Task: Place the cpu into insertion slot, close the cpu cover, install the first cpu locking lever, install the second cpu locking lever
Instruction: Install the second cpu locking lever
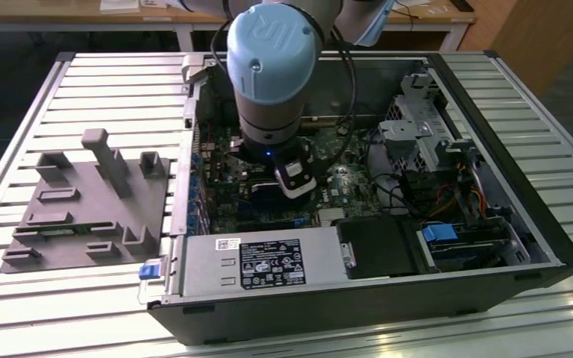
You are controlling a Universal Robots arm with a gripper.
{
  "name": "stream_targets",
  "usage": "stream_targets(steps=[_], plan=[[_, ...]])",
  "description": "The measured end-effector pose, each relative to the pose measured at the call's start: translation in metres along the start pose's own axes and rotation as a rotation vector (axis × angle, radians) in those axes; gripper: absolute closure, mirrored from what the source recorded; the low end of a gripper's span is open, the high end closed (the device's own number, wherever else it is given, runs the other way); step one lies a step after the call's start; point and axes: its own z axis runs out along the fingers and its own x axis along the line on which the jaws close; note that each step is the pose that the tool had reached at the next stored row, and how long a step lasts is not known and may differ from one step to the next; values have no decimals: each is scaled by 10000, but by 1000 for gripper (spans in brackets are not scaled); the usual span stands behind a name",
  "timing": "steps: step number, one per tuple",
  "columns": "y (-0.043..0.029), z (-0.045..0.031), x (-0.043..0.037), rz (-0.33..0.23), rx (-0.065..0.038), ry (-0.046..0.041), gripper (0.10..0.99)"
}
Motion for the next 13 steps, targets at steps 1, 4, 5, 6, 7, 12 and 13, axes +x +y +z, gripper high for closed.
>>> stream_targets(steps=[1, 4, 5, 6, 7, 12, 13], plan=[[1, 4, 2, 0, -1, 0, 984], [15, 15, 5, 1, -6, 0, 984], [19, 17, 6, 1, -6, 1, 984], [24, 21, 7, 1, -6, 1, 984], [27, 24, 8, 1, -7, 1, 984], [37, 43, 31, -1, -8, -3, 984], [39, 46, 40, -3, -7, -6, 984]])
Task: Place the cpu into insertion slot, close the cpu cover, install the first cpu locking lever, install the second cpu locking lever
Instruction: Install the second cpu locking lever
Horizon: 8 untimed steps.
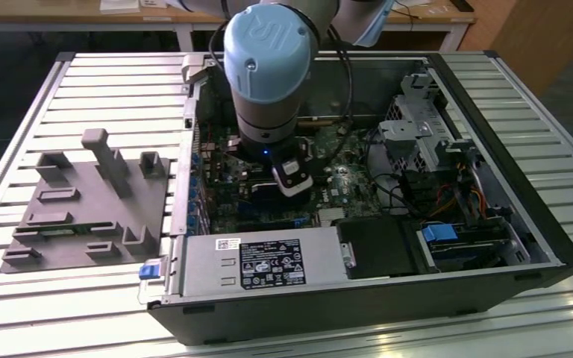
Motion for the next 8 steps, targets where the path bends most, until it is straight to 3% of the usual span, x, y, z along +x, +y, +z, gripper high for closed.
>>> stream_targets(steps=[8], plan=[[4, 31, 49, -6, -3, -17, 984]])
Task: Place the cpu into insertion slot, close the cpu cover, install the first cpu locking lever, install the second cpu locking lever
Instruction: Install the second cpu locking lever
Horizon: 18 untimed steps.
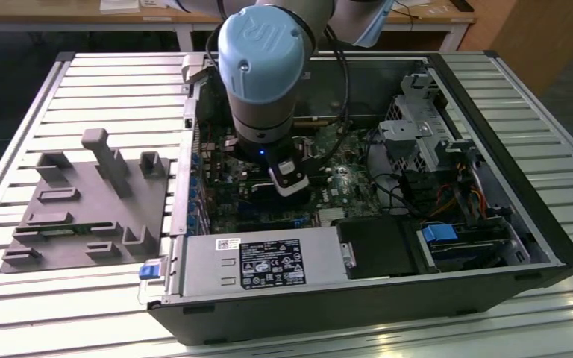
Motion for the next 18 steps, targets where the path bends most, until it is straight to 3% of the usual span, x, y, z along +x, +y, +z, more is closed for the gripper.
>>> stream_targets(steps=[6, 12, 18], plan=[[6, 19, 4, -1, 28, -5, 984], [12, 21, 9, -9, 166, -24, 984], [19, 23, 10, -10, 207, -30, 984]])
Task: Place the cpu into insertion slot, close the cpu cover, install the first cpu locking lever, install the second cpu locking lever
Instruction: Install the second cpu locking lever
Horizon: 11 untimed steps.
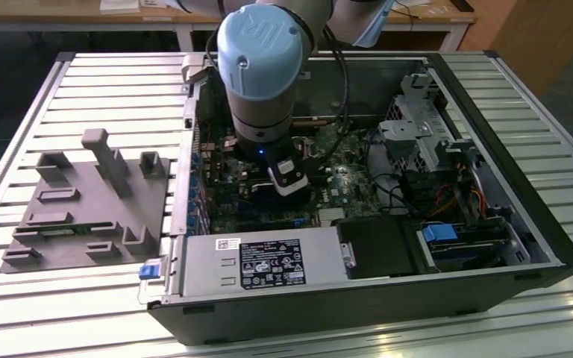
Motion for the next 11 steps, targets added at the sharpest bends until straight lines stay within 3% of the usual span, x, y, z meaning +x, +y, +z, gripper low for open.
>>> stream_targets(steps=[11], plan=[[15, -27, 0, -2, 31, -6, 984]])
